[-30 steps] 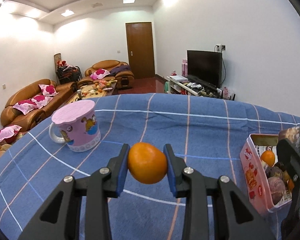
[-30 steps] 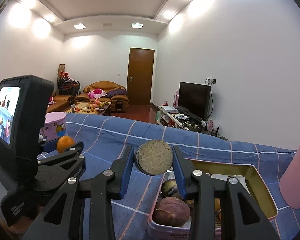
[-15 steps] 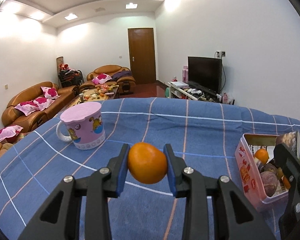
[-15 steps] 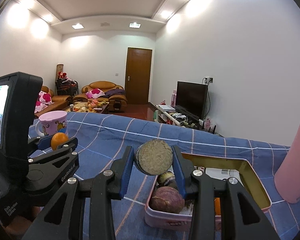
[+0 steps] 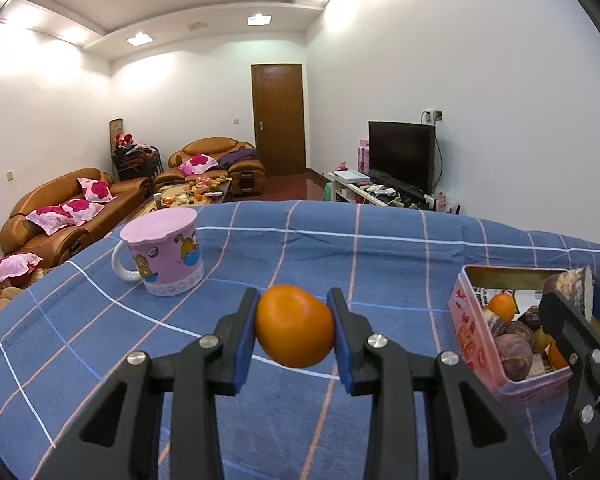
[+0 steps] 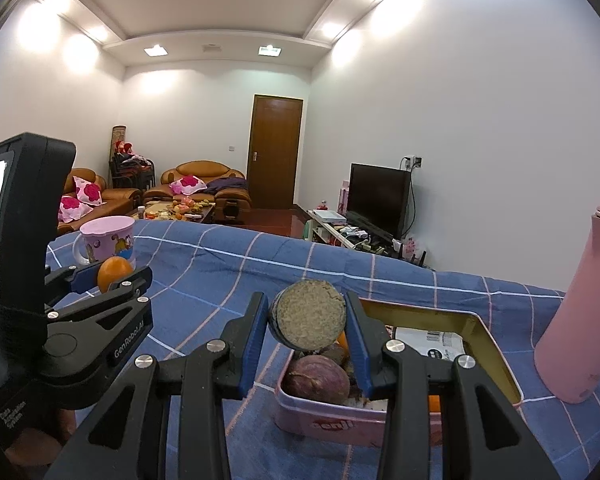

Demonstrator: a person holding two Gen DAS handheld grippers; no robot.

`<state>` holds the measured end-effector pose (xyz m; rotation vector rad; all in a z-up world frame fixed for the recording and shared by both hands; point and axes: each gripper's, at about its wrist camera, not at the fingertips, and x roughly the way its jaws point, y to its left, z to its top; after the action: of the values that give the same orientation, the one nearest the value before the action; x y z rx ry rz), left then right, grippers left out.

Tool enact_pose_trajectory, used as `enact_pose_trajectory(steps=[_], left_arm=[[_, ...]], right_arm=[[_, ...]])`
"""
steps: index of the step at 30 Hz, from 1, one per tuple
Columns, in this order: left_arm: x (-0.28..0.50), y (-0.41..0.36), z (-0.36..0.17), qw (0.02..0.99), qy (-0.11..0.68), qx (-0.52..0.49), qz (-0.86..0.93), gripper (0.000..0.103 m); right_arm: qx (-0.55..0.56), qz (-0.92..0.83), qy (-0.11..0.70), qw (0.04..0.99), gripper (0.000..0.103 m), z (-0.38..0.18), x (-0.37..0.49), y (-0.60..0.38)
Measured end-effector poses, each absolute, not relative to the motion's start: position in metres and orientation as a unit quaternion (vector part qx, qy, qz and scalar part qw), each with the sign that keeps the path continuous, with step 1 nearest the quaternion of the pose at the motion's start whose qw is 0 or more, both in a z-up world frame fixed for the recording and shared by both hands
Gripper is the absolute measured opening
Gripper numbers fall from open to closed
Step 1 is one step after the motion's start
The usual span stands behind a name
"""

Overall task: Organize fruits
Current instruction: 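Carry the orange with the left gripper while the right carries the jar toward the tin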

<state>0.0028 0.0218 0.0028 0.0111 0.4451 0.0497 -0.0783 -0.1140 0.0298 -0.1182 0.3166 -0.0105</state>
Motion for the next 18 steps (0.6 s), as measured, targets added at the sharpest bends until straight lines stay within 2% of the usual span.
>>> enact_pose_trajectory(steps=[18], left_arm=[[-0.014,-0.016,0.004,0.976,0.219,0.015,-0.016,0.036]], right_arm=[[-0.065,-0.019,0.156,0.985,0.041,0.03,-0.099,-0.14]])
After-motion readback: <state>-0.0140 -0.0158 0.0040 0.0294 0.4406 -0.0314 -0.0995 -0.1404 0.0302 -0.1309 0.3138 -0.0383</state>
